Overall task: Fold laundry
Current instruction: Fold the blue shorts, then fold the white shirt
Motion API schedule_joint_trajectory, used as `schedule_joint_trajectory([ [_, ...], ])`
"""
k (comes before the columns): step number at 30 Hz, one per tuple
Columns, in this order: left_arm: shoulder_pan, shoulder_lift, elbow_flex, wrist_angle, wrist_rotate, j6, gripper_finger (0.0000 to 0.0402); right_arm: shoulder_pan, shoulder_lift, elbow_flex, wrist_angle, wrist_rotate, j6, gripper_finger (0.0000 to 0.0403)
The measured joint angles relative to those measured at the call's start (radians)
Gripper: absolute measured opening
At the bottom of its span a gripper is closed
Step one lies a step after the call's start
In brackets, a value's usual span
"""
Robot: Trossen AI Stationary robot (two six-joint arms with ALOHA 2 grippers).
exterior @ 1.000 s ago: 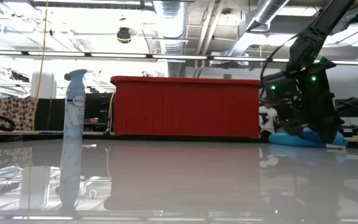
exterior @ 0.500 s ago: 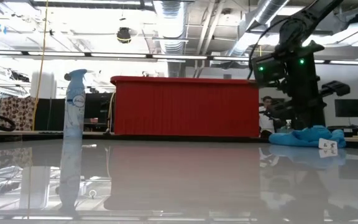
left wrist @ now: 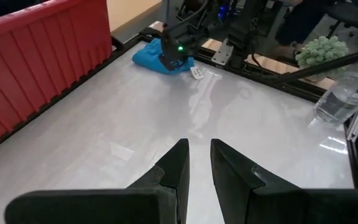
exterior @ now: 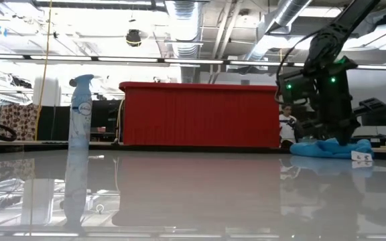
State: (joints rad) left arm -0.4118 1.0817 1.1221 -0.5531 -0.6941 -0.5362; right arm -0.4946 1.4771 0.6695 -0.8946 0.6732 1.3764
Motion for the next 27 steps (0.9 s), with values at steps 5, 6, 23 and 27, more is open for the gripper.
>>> schedule_joint_trajectory([
  [5, 0.000, 0.000, 0.000, -0.033, -0.003, 0.001, 0.0054, -0.017, -0.001, -0.007, 0.016, -0.015, -0.031, 0.0018],
  [6, 0.000, 0.000, 0.000, -0.044, -0.010, 0.000, 0.0054, -0.019, -0.001, -0.007, 0.024, -0.019, -0.043, 0.0019],
  [23, 0.000, 0.000, 0.000, -0.061, -0.187, 0.016, 0.0054, 0.068, 0.000, 0.253, -0.020, 0.004, -0.314, 0.0029],
  [27, 0.000, 0.000, 0.000, -0.054, -0.210, -0.057, 0.0054, 0.077, 0.000, 0.308, 0.001, 0.001, -0.362, 0.0030],
])
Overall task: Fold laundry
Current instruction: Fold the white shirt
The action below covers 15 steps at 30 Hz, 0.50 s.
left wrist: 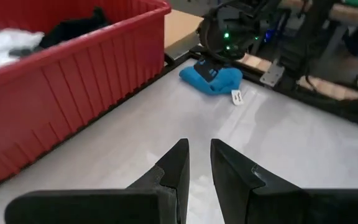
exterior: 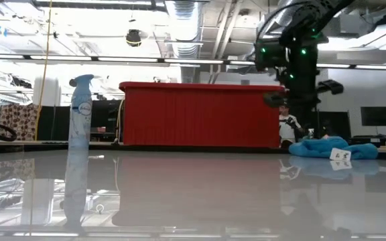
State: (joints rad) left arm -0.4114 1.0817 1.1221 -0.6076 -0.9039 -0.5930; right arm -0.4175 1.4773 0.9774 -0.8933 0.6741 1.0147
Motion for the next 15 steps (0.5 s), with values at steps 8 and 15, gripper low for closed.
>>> schedule_joint_trajectory([
  [8, 0.006, -0.003, 0.000, 0.143, -0.197, -0.024, 0.0054, 0.089, 0.000, 0.207, 0.242, -0.182, -0.432, 0.0030],
  [15, 0.116, -0.005, 0.000, 0.333, -0.224, 0.197, 0.0054, 0.075, 0.000, 0.451, 0.418, -0.203, -0.817, 0.0065],
])
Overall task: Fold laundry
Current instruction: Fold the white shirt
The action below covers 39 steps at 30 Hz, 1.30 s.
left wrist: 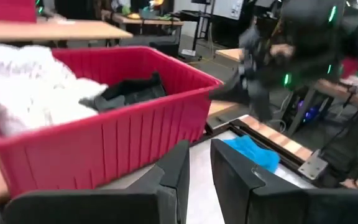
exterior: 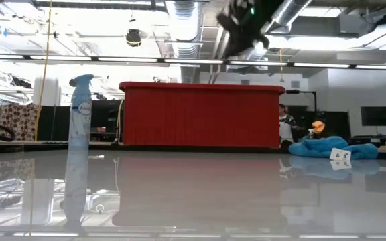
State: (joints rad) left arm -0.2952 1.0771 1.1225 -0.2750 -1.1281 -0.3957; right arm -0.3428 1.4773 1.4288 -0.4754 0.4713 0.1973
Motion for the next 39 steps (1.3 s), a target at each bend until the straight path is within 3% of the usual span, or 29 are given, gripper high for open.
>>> schedule_joint_trajectory([
  [4, 0.148, 0.000, 0.001, 0.073, 0.137, 0.151, 0.0057, -0.063, 0.000, 0.086, 0.101, -0.003, -0.216, 0.0109],
  [7, 0.311, 0.000, 0.026, 0.069, 0.299, 0.225, 0.0067, -0.124, 0.000, 0.129, 0.153, -0.003, -0.305, 0.0147],
  [13, 0.688, 0.019, 0.115, 0.058, 0.782, 0.277, 0.0099, -0.242, 0.000, 0.158, 0.129, -0.003, -0.276, 0.0212],
  [18, 0.908, 0.089, 0.182, 0.062, 1.006, 0.438, 0.0123, -0.309, 0.000, 0.158, 0.085, -0.003, -0.235, 0.0233],
  [26, 1.121, 0.416, 0.436, 0.011, 1.184, 0.494, 0.0136, -0.355, 0.000, 0.158, 0.073, -0.003, -0.202, 0.0234],
  [33, 1.186, 0.749, 0.845, -0.188, 1.203, 0.655, 0.0136, -0.388, 0.000, 0.158, 0.072, -0.003, -0.204, 0.0234],
  [39, 1.227, 1.016, 1.193, -0.366, 1.204, 0.554, 0.0136, -0.400, 0.000, 0.158, 0.072, -0.003, -0.205, 0.0234],
])
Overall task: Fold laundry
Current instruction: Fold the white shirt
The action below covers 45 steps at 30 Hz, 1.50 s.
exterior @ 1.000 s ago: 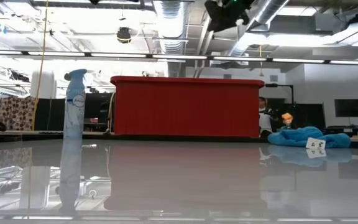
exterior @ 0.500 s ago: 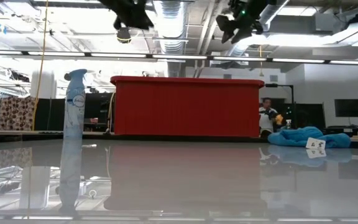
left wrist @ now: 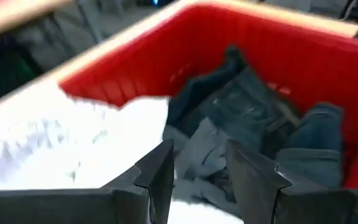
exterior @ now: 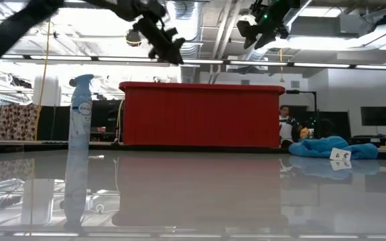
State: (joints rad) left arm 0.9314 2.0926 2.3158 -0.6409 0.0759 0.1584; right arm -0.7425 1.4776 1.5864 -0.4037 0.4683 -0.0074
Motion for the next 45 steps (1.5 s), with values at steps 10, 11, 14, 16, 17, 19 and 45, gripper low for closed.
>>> schedule_joint_trajectory([
  [10, 0.049, 0.104, -0.060, -0.107, 0.033, -0.116, 0.0136, -0.018, 0.032, 0.000, -0.012, -0.005, -0.004, 0.0234],
  [11, 0.050, 0.115, -0.062, -0.123, 0.030, -0.116, 0.0136, -0.018, 0.036, 0.000, -0.012, -0.018, 0.000, 0.0234],
  [14, 0.050, 0.141, -0.062, -0.116, 0.001, -0.126, 0.0136, -0.024, 0.051, 0.000, -0.018, -0.057, 0.001, 0.0234],
  [16, 0.050, 0.158, -0.061, -0.111, -0.019, -0.142, 0.0136, -0.024, 0.059, 0.000, -0.023, -0.079, 0.005, 0.0234],
  [17, 0.051, 0.167, -0.061, -0.114, -0.023, -0.152, 0.0136, -0.018, 0.062, 0.000, -0.014, -0.082, 0.007, 0.0234],
  [19, 0.053, 0.186, -0.061, -0.127, -0.018, -0.168, 0.0136, -0.016, 0.064, 0.000, -0.021, -0.092, 0.004, 0.0234],
  [45, 0.087, 0.258, 0.041, -0.174, 0.281, -0.321, 0.0001, -0.009, 0.067, 0.000, -0.006, -0.105, 0.015, 0.0234],
])
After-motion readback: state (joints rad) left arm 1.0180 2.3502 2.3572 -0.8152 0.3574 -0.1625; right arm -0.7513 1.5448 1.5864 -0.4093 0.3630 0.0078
